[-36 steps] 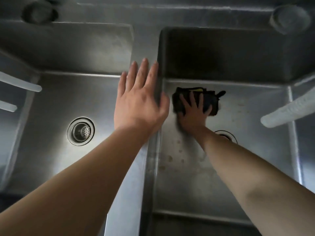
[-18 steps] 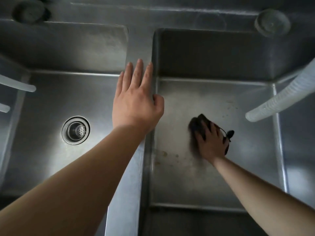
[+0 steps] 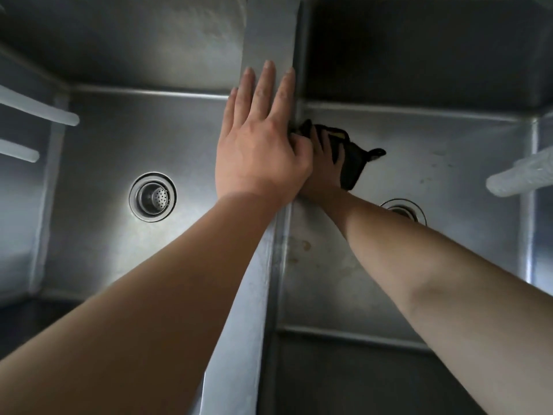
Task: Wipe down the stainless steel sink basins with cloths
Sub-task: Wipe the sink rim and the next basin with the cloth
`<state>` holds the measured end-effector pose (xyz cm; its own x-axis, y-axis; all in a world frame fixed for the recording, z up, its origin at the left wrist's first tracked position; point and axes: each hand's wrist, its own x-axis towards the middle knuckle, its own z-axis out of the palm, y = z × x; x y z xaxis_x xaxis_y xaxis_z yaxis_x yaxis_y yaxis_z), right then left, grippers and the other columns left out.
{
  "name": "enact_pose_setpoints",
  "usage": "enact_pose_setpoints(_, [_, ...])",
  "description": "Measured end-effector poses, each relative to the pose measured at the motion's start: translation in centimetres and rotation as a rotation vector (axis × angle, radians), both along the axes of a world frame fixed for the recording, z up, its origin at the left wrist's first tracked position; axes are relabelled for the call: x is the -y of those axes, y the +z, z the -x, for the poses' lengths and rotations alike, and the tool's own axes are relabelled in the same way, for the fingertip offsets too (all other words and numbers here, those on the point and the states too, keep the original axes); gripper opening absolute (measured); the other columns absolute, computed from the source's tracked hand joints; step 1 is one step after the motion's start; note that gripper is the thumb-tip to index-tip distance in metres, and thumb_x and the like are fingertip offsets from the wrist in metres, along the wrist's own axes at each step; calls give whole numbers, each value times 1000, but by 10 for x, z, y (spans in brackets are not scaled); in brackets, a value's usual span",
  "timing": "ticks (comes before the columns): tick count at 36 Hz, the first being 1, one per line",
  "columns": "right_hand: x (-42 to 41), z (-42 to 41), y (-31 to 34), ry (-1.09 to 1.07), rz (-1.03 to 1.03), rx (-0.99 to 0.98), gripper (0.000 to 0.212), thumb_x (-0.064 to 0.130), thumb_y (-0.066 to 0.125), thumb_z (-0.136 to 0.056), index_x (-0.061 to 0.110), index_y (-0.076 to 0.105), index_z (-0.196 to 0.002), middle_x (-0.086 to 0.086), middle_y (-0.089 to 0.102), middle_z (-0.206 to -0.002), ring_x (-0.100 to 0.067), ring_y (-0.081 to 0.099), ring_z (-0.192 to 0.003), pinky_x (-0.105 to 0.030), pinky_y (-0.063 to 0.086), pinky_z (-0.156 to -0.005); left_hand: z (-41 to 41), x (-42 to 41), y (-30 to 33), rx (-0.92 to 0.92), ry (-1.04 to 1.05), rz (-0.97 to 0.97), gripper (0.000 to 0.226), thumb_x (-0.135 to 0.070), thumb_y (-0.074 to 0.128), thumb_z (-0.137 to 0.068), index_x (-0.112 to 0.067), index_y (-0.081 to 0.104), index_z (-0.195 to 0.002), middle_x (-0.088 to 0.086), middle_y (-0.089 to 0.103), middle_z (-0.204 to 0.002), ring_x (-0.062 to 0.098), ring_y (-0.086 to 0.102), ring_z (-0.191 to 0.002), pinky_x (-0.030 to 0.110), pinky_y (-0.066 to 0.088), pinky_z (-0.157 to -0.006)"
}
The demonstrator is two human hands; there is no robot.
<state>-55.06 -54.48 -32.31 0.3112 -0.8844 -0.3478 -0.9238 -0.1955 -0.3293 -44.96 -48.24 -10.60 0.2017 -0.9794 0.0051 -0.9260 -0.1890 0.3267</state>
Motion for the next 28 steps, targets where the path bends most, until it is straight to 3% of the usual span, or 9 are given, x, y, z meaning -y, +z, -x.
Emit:
enact_pose_setpoints(5, [-85, 42, 5, 213, -52, 96, 65, 38, 43, -94, 32, 24, -155, -2, 14, -166, -28, 4, -153, -55, -4, -118, -1, 1, 1, 29, -8, -23, 75, -34, 42, -87, -23, 20, -159, 3, 15, -167, 24, 5, -155, 38, 4, -126])
enact_pose_setpoints(12, [-203, 99, 20, 604, -189, 164, 58, 38, 46, -87, 36, 46, -145, 2, 39, -157, -26, 30, -147, -50, 8, -115, 0, 0, 1, 33, 2, -23, 76, -35, 41, -85, -22, 24, -158, 5, 20, -166, 27, 10, -154, 40, 9, -125])
enact_pose_setpoints(16, [-232, 126, 23, 849, -390, 201, 48, 36, 54, -88, 43, 54, -136, 13, 36, -157, -14, 20, -149, -42, -6, -117, 1, 0, 2, 29, 4, -27, 77, -34, 44, -84, -22, 26, -158, 4, 21, -165, 27, 11, -154, 40, 9, -125])
enact_pose_setpoints(19, [-239, 129, 33, 757, -608, 187, 44, 34, 53, -97, 42, 51, -139, 20, 28, -159, -2, 7, -150, -38, -11, -120, 1, 0, 2, 28, 12, -27, 77, -33, 45, -84, -22, 26, -158, 4, 21, -165, 27, 11, -154, 40, 10, -125])
enact_pose_setpoints(22, [-239, 125, 47, 564, -865, 122, 46, 34, 52, -98, 42, 45, -143, 21, 26, -158, 2, 8, -148, -34, -8, -120, -2, -1, 3, 32, 15, -32, 77, -32, 44, -84, -23, 25, -158, 3, 20, -166, 26, 10, -154, 39, 8, -125])
enact_pose_setpoints(24, [-242, 132, 59, 252, -1083, 143, 51, 32, 59, -92, 35, 51, -142, 16, 33, -154, -3, 20, -145, -31, 9, -120, -2, -1, 3, 28, 15, -35, 77, -32, 43, -84, -23, 24, -158, 3, 19, -166, 26, 10, -154, 38, 8, -126])
enact_pose_setpoints(26, [-241, 145, 74, -60, -1194, 203, 47, 23, 63, -89, 26, 60, -136, 5, 53, -143, -15, 43, -137, -21, 32, -106, -1, -1, 3, 29, 12, -37, 77, -32, 42, -84, -23, 24, -158, 3, 18, -166, 26, 9, -154, 38, 7, -126])
enact_pose_setpoints(28, [-236, 161, 89, -95, -1212, 186, 42, 18, 60, -92, 24, 61, -134, 6, 56, -134, -14, 48, -129, -15, 33, -98, 1, -1, 3, 27, 11, -41, 77, -32, 42, -84, -23, 23, -158, 3, 18, -166, 26, 8, -154, 38, 7, -126])
